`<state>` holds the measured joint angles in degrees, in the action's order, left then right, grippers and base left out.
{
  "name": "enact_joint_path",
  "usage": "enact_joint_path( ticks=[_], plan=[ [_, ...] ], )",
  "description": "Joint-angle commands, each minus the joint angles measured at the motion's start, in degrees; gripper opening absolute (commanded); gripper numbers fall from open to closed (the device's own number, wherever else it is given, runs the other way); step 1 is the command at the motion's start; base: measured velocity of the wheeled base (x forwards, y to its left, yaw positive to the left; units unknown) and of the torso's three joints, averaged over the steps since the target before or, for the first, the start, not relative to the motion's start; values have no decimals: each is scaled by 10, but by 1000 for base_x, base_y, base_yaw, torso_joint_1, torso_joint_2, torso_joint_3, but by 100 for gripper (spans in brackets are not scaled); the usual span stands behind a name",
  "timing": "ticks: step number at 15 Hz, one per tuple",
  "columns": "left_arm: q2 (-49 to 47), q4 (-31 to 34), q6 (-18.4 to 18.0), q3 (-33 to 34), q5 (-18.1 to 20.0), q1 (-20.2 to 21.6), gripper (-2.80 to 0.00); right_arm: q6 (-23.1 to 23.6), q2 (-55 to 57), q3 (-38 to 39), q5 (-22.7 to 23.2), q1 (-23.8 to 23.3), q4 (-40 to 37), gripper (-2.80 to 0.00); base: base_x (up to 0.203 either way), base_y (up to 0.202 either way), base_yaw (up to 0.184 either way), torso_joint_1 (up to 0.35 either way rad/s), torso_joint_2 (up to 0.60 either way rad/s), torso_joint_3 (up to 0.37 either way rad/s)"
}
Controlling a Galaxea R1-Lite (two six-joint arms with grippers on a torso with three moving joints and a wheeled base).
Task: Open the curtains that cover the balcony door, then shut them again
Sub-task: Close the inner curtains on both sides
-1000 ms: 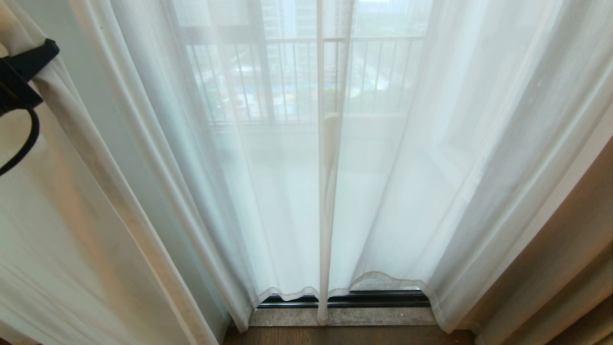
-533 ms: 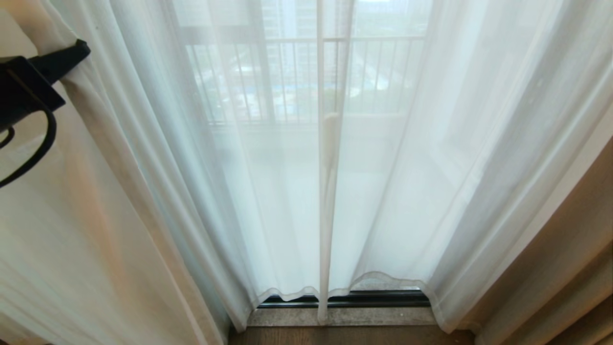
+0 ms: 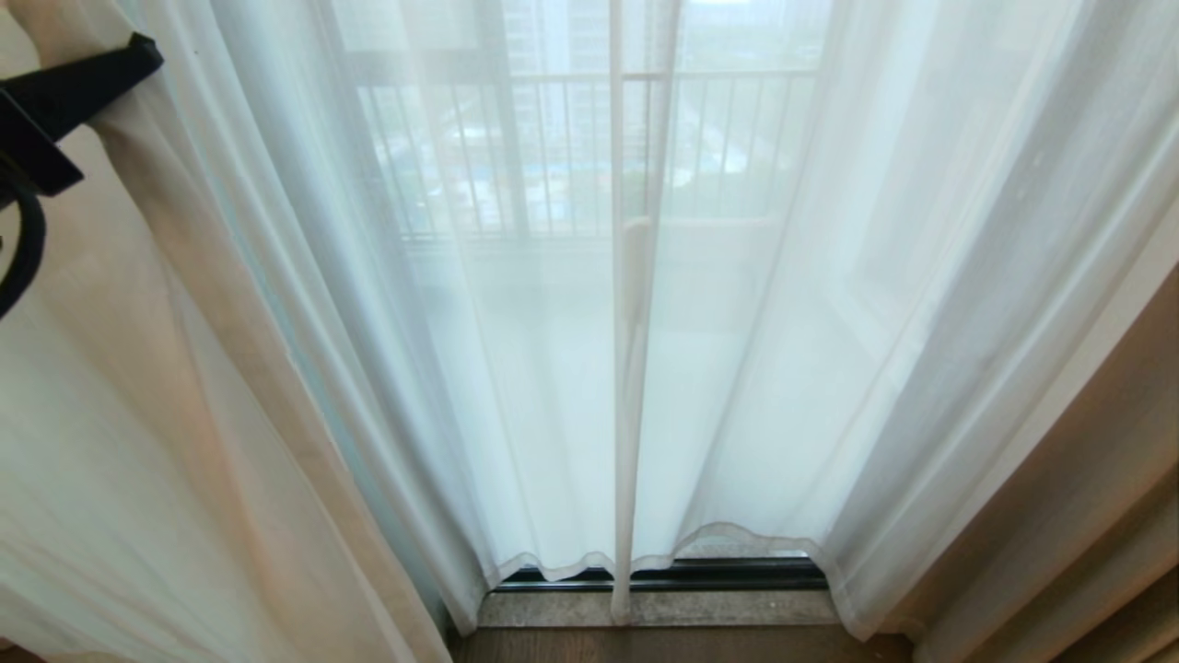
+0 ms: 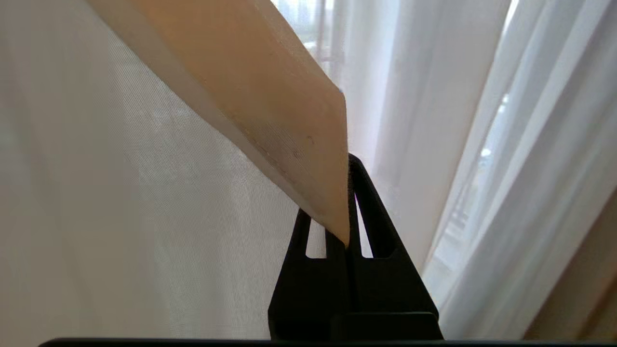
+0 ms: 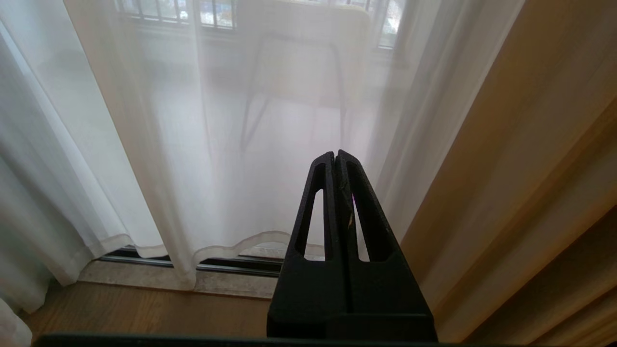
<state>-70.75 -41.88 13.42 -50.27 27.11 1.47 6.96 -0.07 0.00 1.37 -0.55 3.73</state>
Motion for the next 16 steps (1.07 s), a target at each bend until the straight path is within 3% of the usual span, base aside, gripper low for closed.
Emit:
enact_joint_path(
  ticks=[1, 6, 13, 16],
  plan=[
    [17, 5, 1, -3, 2, -44, -280, 1, 1, 0, 0, 0, 0, -280, 0, 0, 0, 0, 0, 0],
    [15, 10, 0, -19, 1, -150, -280, 1, 1, 0, 0, 0, 0, -280, 0, 0, 0, 0, 0, 0],
    [-47, 48, -5, -84, -2, -338, -280, 1, 1, 0, 0, 0, 0, -280, 0, 0, 0, 0, 0, 0],
    [-80, 89, -35, -121, -4, -392, -280, 1, 1, 0, 0, 0, 0, -280, 0, 0, 0, 0, 0, 0]
  ],
)
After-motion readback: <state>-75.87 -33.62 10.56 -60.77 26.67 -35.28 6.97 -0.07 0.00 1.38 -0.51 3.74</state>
